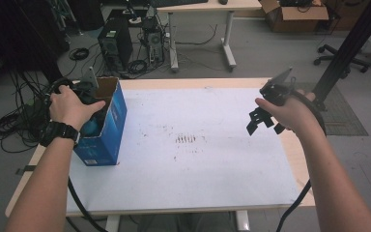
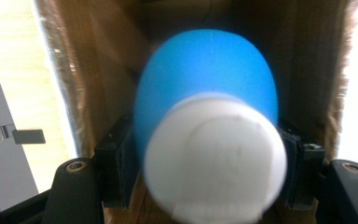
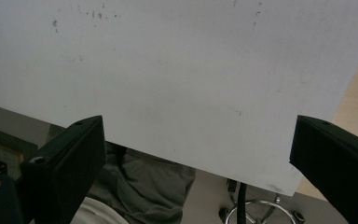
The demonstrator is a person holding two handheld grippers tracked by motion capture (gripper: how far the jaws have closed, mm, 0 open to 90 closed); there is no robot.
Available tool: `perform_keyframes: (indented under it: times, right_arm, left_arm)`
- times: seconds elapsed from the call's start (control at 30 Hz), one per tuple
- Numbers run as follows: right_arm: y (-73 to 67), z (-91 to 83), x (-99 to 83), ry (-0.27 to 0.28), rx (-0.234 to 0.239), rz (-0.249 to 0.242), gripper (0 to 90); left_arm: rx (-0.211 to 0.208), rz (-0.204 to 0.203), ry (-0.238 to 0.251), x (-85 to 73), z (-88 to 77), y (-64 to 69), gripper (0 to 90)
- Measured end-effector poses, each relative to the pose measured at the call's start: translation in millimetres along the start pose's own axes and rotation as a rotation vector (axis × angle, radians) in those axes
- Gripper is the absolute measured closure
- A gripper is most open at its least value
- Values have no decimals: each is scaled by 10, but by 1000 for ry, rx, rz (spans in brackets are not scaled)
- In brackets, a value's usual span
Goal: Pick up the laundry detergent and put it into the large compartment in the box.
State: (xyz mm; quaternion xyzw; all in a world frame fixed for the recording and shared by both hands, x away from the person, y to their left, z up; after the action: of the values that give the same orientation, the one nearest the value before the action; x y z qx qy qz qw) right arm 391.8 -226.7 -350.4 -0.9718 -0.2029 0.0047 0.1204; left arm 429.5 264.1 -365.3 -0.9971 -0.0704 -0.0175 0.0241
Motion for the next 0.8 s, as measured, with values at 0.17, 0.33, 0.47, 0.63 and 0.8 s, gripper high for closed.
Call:
perform_keyframes:
  times: [0.17,0.33,0.47,0.63,0.8]
  right_arm:
    - [5,-18,-10,4,0,7,38]
    - [-14,-22,-18,1,3,0,38]
    - [-21,-29,-15,4,0,0,38]
    - [-54,-33,-11,6,4,-9,38]
    - [-80,-42,-16,7,3,-20,38]
  left_arm:
    - [11,7,31,1,-212,-9,345]
    - [19,17,63,-3,-454,0,342]
    - [13,17,90,-8,-639,51,331]
    - [-10,31,114,-27,-815,231,317]
    - [-19,64,115,-58,-878,465,295]
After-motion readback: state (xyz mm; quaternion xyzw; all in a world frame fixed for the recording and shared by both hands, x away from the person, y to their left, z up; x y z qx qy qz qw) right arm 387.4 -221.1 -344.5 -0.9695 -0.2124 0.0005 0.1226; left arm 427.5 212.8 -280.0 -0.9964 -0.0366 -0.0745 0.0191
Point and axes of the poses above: each handheld gripper's, and its own axes: z roughly forward along the jaws, x roughly out of its top, y roughly to its right, the point moved 10 cm from there along z, roughly forward along the jaws, and after that the axes turned 11 degrees about -z, right-handed, at the moved point
